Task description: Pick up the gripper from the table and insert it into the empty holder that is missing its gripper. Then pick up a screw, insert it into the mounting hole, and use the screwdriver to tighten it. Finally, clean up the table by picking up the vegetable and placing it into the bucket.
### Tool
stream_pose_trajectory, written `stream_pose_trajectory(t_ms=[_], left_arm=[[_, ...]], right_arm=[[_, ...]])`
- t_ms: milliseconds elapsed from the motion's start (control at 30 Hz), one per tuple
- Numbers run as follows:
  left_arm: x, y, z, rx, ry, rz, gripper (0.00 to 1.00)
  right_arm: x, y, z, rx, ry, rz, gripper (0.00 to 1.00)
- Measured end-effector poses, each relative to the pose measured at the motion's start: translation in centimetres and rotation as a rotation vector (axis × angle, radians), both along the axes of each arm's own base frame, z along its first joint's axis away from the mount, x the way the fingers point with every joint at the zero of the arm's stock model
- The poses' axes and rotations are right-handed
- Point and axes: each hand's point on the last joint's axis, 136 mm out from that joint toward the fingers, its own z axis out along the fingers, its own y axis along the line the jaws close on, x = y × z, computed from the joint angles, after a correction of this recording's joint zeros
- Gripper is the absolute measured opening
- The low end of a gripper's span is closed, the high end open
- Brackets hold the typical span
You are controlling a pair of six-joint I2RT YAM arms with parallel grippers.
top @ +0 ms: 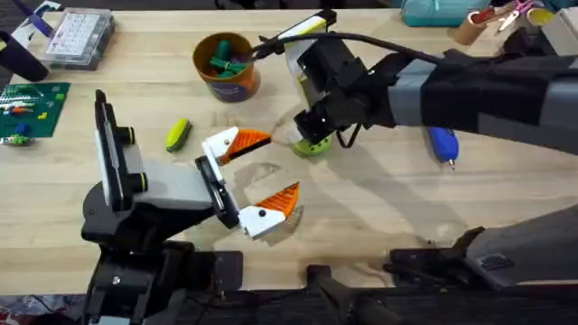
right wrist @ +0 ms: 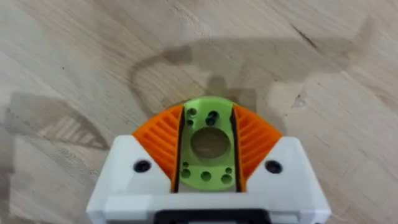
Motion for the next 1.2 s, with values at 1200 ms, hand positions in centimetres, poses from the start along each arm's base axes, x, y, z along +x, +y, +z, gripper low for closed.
stream_pose_trajectory(t_ms=[1200], left_arm=[[0.0, 0.0, 0.0, 0.000, 0.000, 0.000, 0.985]], right_arm=[[0.1, 0.2, 1.3, -0.012, 0.014, 0.005, 0.441]])
